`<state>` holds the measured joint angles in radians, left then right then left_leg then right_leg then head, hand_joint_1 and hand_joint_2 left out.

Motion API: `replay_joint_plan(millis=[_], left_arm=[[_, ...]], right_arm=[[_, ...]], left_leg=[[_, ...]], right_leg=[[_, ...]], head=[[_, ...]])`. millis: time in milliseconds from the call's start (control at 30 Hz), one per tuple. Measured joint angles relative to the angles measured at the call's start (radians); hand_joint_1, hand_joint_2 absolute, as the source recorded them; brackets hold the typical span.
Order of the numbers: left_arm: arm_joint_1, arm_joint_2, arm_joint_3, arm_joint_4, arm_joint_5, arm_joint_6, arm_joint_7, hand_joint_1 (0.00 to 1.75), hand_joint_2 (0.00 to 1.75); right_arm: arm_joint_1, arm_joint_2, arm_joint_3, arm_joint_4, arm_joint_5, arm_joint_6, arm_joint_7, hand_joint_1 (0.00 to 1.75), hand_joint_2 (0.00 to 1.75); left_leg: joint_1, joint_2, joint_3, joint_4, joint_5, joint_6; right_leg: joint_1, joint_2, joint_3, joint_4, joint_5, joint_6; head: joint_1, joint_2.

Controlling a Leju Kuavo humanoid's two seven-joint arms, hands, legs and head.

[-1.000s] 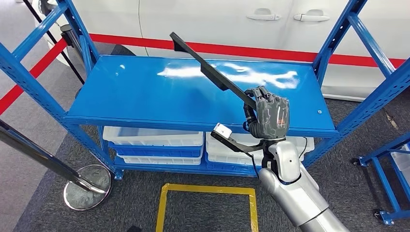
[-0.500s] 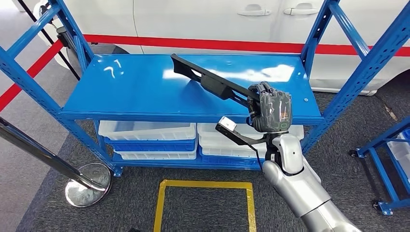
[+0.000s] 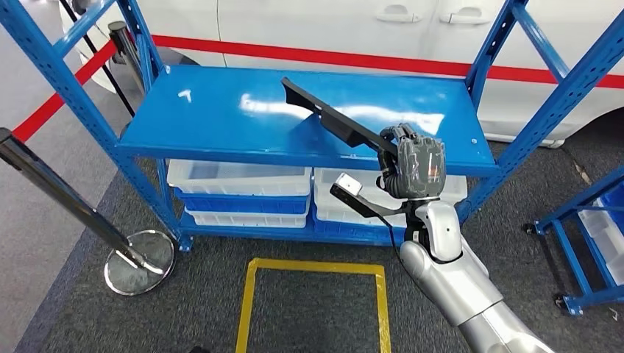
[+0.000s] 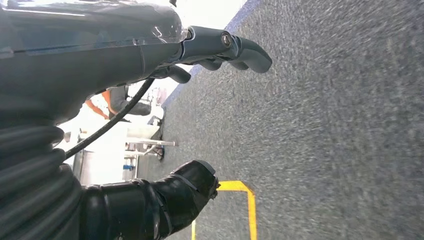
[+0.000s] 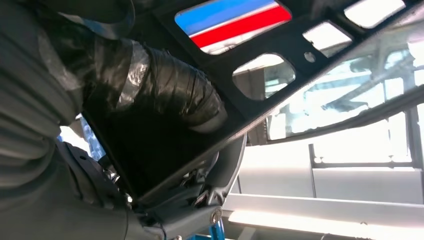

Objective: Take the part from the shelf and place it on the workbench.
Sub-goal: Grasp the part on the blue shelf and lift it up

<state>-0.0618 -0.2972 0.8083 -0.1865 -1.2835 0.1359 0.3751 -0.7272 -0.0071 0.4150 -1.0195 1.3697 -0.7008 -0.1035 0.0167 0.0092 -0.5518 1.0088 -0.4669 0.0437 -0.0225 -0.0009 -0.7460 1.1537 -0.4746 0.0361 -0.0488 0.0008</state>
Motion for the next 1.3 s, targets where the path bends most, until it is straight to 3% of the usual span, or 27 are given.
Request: replay_joint_plan(millis=[33,67,100,133,200,267,333,400,433,533,567,600,633,700,733,800,900,933,1000,1067,1100,1133,1167,1200,1233,1300], left_arm=[[0.0,0.0,0.0,0.0,-0.001,0.0,0.0,0.0,1.75],[0.0,0.0,0.001,0.0,-0.001,0.0,-0.001,0.0,1.75],[0.001,0.0,0.001,0.0,-0.001,0.0,-0.001,0.0,1.75],[0.001,0.0,0.002,0.0,-0.001,0.0,0.0,0.0,1.75],[0.0,-0.002,0.003,0.0,-0.002,0.0,-0.001,0.0,1.75],[0.0,-0.005,0.003,0.0,-0.003,0.0,-0.001,0.0,1.75],[0.0,-0.006,0.004,0.0,-0.004,0.0,-0.001,0.0,1.75],[0.001,-0.007,0.005,0.0,-0.005,0.0,-0.001,0.0,1.75],[0.002,-0.007,0.005,0.0,-0.006,0.0,-0.001,0.0,1.75],[0.002,-0.006,0.006,0.0,-0.01,0.0,-0.002,0.0,1.75],[0.002,-0.006,0.006,0.0,-0.012,-0.001,-0.003,0.0,1.75],[0.002,-0.006,0.006,0.0,-0.013,-0.002,-0.004,0.0,1.75],[0.002,-0.006,0.007,0.0,-0.014,-0.003,-0.004,0.0,1.75],[0.001,-0.005,0.007,0.0,-0.015,-0.005,-0.006,0.0,1.75],[0.0,-0.005,0.007,0.0,-0.016,-0.006,-0.007,0.0,1.75],[-0.002,-0.005,0.009,0.0,-0.018,-0.007,-0.01,0.0,1.75],[-0.001,-0.005,0.012,0.0,-0.019,-0.008,-0.011,0.0,1.75],[0.0,-0.005,0.012,0.0,-0.02,-0.009,-0.012,0.0,1.75],[0.0,-0.004,0.013,0.0,-0.023,-0.009,-0.012,0.0,1.75],[0.0,-0.004,0.013,0.0,-0.025,-0.01,-0.013,0.0,1.75],[0.0,-0.004,0.013,0.0,-0.026,-0.01,-0.014,0.0,1.75],[0.0,-0.004,0.013,0.0,-0.027,-0.01,-0.015,0.0,1.75],[0.0,-0.004,0.013,0.0,-0.027,-0.011,-0.015,0.0,1.75],[0.0,-0.004,0.013,0.0,-0.028,-0.011,-0.016,0.0,1.75],[0.0,-0.006,0.013,0.0,-0.028,-0.011,-0.016,0.0,1.75],[0.0,-0.008,0.013,0.0,-0.029,-0.011,-0.017,0.0,1.75]], right_arm=[[0.002,-0.001,0.0,0.0,-0.002,0.0,-0.002,1.75,1.75],[0.004,-0.001,0.0,0.0,-0.004,0.0,-0.003,1.75,1.75],[0.007,-0.001,0.0,0.0,-0.006,0.0,-0.003,1.75,1.75],[0.009,-0.002,0.0,0.0,-0.007,0.0,-0.003,1.75,1.75],[0.011,-0.002,0.0,-0.004,-0.009,0.0,-0.005,1.75,1.75],[0.01,-0.002,0.0,-0.014,-0.01,0.0,-0.01,1.75,1.75],[0.011,-0.002,0.0,-0.024,-0.009,0.0,-0.016,1.75,1.75],[0.015,-0.001,-0.001,-0.032,-0.01,0.0,-0.022,1.75,1.75],[0.017,-0.001,-0.001,-0.037,-0.01,0.0,-0.027,1.75,1.75],[0.027,0.0,-0.005,-0.058,-0.014,0.0,-0.044,1.75,1.75],[0.032,0.0,-0.006,-0.067,-0.015,0.0,-0.049,1.75,1.75],[0.037,0.0,-0.008,-0.074,-0.016,0.0,-0.052,1.75,1.75],[0.041,0.0,-0.009,-0.08,-0.017,0.0,-0.055,1.75,1.75],[0.044,0.0,-0.01,-0.093,-0.021,0.0,-0.056,1.75,1.75],[0.044,0.0,-0.011,-0.101,-0.023,0.0,-0.056,1.75,1.75],[0.045,-0.001,-0.014,-0.115,-0.026,0.0,-0.056,1.75,1.75],[0.048,-0.004,-0.017,-0.126,-0.026,0.0,-0.055,1.75,1.75],[0.05,-0.005,-0.017,-0.127,-0.026,0.0,-0.055,1.75,1.75],[0.052,-0.008,-0.018,-0.131,-0.025,0.0,-0.055,1.75,1.75],[0.054,-0.009,-0.019,-0.134,-0.021,0.0,-0.054,1.75,1.75],[0.057,-0.01,-0.019,-0.135,-0.019,0.0,-0.053,1.75,1.75],[0.06,-0.01,-0.019,-0.135,-0.018,0.0,-0.053,1.75,1.75],[0.063,-0.011,-0.019,-0.136,-0.017,0.0,-0.053,1.75,1.75],[0.064,-0.011,-0.019,-0.138,-0.018,0.0,-0.053,1.75,1.75],[0.064,-0.012,-0.019,-0.142,-0.02,0.0,-0.053,1.75,1.75],[0.062,-0.012,-0.019,-0.151,-0.027,0.0,-0.054,1.75,1.75]], left_leg=[[-0.002,0.001,-0.015,0.001,0.011,0.003],[-0.005,0.001,-0.03,0.003,0.021,0.004],[-0.009,0.001,-0.044,0.005,0.031,0.005],[-0.012,0.001,-0.059,0.007,0.04,0.006],[-0.019,0.0,-0.082,0.012,0.056,0.006],[-0.024,0.0,-0.095,0.013,0.072,0.0],[-0.021,0.001,-0.098,0.008,0.088,-0.011],[-0.019,0.0,-0.103,0.008,0.09,-0.023],[-0.019,-0.002,-0.111,0.024,0.069,-0.029],[-0.009,-0.005,-0.158,0.178,-0.064,-0.047],[-0.004,-0.005,-0.171,0.238,-0.091,-0.054],[0.001,-0.005,-0.172,0.275,-0.094,-0.06],[0.005,-0.005,-0.158,0.283,-0.077,-0.066],[0.015,-0.004,-0.081,0.199,-0.031,-0.079],[0.017,-0.006,-0.032,0.131,-0.029,-0.084],[0.016,-0.009,0.022,0.045,-0.049,-0.077],[0.011,-0.008,0.01,0.03,-0.039,-0.042],[0.01,-0.006,0.001,0.027,-0.028,-0.029],[0.008,-0.003,-0.024,0.024,-0.002,-0.009],[0.002,-0.003,-0.054,0.025,0.022,-0.003],[-0.002,-0.003,-0.069,0.025,0.033,-0.001],[-0.007,-0.003,-0.084,0.026,0.044,0.0],[-0.012,-0.003,-0.097,0.026,0.055,0.001],[-0.016,-0.004,-0.108,0.026,0.065,0.002],[-0.02,-0.004,-0.117,0.026,0.074,0.001],[-0.022,-0.005,-0.126,0.023,0.093,-0.004]], right_leg=[[0.0,0.0,-0.014,0.067,-0.045,0.0],[0.002,0.0,-0.021,0.126,-0.069,0.0],[0.003,0.0,-0.015,0.159,-0.068,-0.002],[0.006,0.0,0.008,0.158,-0.05,-0.007],[0.015,0.001,0.101,0.059,-0.013,-0.027],[0.025,-0.002,0.196,-0.077,-0.023,-0.045],[0.033,-0.004,0.227,-0.138,-0.031,-0.052],[0.029,-0.006,0.222,-0.155,-0.008,-0.059],[0.025,-0.008,0.218,-0.163,0.005,-0.064],[0.018,-0.011,0.183,-0.169,0.041,-0.072],[0.017,-0.012,0.167,-0.167,0.051,-0.07],[0.014,-0.012,0.151,-0.162,0.06,-0.066],[0.011,-0.012,0.134,-0.156,0.068,-0.061],[0.003,-0.013,0.099,-0.136,0.081,-0.048],[0.001,-0.012,0.084,-0.123,0.086,-0.041],[0.003,-0.011,0.066,-0.109,0.097,-0.027],[0.001,-0.01,0.058,-0.112,0.113,-0.007],[-0.001,-0.01,0.05,-0.101,0.094,-0.003],[-0.002,-0.008,0.022,-0.02,0.001,0.0],[0.001,-0.006,-0.005,0.111,-0.086,-0.001],[0.003,-0.005,-0.007,0.158,-0.097,-0.004],[0.006,-0.004,0.006,0.176,-0.087,-0.009],[0.01,-0.003,0.036,0.159,-0.063,-0.018],[0.017,-0.002,0.083,0.108,-0.04,-0.031],[0.025,-0.002,0.14,0.036,-0.035,-0.047],[0.038,-0.003,0.226,-0.093,-0.049,-0.068]], head=[[0.001,0.0],[0.001,0.0],[0.001,0.0],[0.001,0.0],[0.0,0.0],[-0.001,0.0],[-0.001,0.0],[0.0,0.0],[0.0,0.0],[-0.003,0.0],[-0.003,0.0],[-0.003,0.0],[-0.003,0.0],[-0.004,0.0],[-0.007,0.0],[-0.01,0.0],[-0.009,0.0],[-0.008,0.0],[-0.005,0.0],[-0.003,0.0],[-0.003,0.0],[-0.003,0.0],[-0.003,0.0],[-0.003,0.0],[-0.004,0.0],[-0.005,0.0]])
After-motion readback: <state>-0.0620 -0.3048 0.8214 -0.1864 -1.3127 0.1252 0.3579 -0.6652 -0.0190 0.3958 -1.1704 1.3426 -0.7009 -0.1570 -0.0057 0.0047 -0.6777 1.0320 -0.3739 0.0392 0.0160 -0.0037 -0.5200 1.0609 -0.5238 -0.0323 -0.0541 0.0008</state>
